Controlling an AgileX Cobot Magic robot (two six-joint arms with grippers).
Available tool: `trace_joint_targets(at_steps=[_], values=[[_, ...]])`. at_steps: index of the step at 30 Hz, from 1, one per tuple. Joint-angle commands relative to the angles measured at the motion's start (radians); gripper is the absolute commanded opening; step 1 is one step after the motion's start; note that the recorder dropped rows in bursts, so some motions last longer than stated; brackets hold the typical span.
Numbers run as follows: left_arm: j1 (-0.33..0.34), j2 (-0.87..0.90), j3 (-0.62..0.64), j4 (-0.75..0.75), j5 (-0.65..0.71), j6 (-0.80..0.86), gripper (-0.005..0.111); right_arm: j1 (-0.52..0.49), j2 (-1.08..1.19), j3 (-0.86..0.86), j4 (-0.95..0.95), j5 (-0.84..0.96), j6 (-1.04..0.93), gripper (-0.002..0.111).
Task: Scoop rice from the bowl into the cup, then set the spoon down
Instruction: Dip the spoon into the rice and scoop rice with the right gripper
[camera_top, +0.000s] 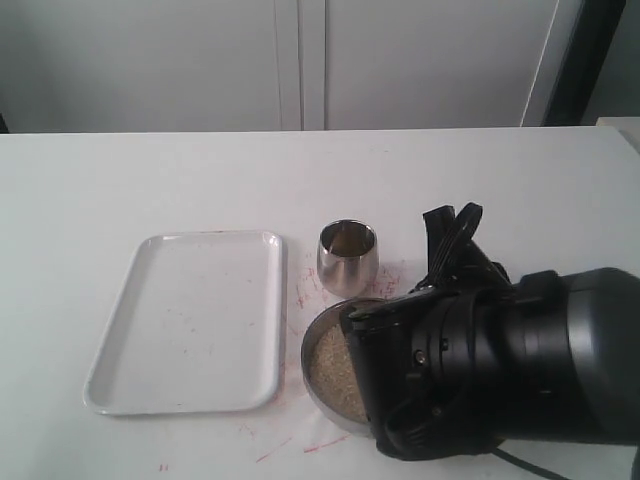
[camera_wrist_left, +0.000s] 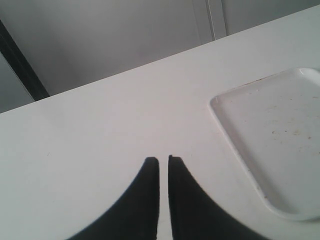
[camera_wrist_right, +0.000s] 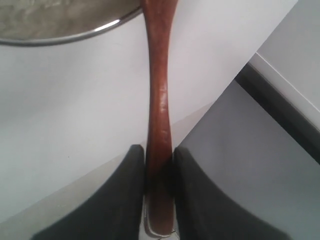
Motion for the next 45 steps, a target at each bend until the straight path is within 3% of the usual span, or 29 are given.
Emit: trace_joint_targets(at_steps=[1, 13, 29, 45], values=[[-0.001, -0.001, -0.003, -0.007, -0.002, -0.001, 0.014, 0.003, 0.001, -0.025, 0.024, 0.005, 0.004, 0.000], [-0.001, -0.001, -0.003, -0.007, -0.002, -0.001, 0.014, 0.041, 0.002, -0.031, 0.080, 0.005, -0.035, 0.000], [-0.001, -0.001, -0.003, -0.007, -0.002, -0.001, 0.014, 0.034, 0.000, -0.217, 0.444, 0.005, -0.162, 0.000], [-0.001, -0.001, -0.003, -0.007, -0.002, -0.001, 0.014, -0.112, -0.050, -0.226, 0.673, 0.005, -0.193, 0.000]])
